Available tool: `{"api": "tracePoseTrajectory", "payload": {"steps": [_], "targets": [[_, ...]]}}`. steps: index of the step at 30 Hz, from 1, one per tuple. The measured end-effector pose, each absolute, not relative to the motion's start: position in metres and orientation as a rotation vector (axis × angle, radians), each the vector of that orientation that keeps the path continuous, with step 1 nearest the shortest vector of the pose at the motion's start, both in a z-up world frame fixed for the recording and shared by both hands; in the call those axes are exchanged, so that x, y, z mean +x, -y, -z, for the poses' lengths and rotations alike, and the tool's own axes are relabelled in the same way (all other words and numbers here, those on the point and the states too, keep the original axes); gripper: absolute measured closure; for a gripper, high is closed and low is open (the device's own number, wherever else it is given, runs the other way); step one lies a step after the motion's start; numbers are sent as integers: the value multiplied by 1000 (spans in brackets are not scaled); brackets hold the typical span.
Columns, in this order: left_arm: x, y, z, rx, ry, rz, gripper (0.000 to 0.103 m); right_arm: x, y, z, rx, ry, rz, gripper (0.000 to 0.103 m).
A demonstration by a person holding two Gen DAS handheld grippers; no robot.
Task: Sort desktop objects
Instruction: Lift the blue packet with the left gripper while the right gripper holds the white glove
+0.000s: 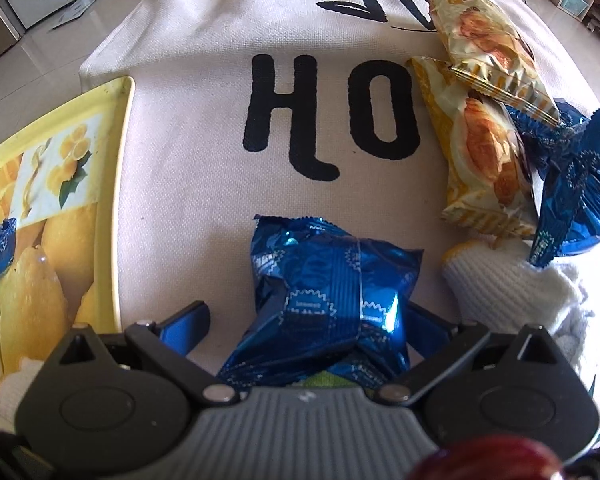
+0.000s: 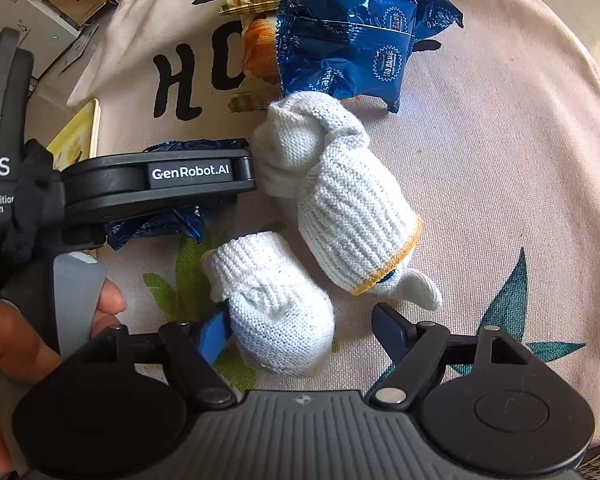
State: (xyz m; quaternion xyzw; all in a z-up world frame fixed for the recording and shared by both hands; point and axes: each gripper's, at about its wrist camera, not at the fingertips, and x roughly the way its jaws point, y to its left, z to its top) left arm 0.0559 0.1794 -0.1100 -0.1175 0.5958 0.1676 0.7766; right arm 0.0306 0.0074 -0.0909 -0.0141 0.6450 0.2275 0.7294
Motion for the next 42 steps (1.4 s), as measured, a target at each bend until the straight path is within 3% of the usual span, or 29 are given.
{"api": "tracePoseTrajectory", "payload": {"steps": [18, 22, 26, 30, 42], "targets": [[53, -172, 110, -268, -1291, -382, 0, 30, -11, 91, -51, -1393, -519, 27], [53, -170, 109, -258, -1288, -368, 1, 32, -12, 91, -43, -1387, -540, 37], [49, -166, 102, -249, -1249, -326, 16, 29, -13, 89, -20, -1393, -581, 52], [55, -174, 94, -312, -1222, -308, 30, 30, -12, 87, -7, -1375, -587, 54], [64, -180, 78, -404, -1153, -307, 30, 30, -8, 74, 51, -1331, -613, 55]]}}
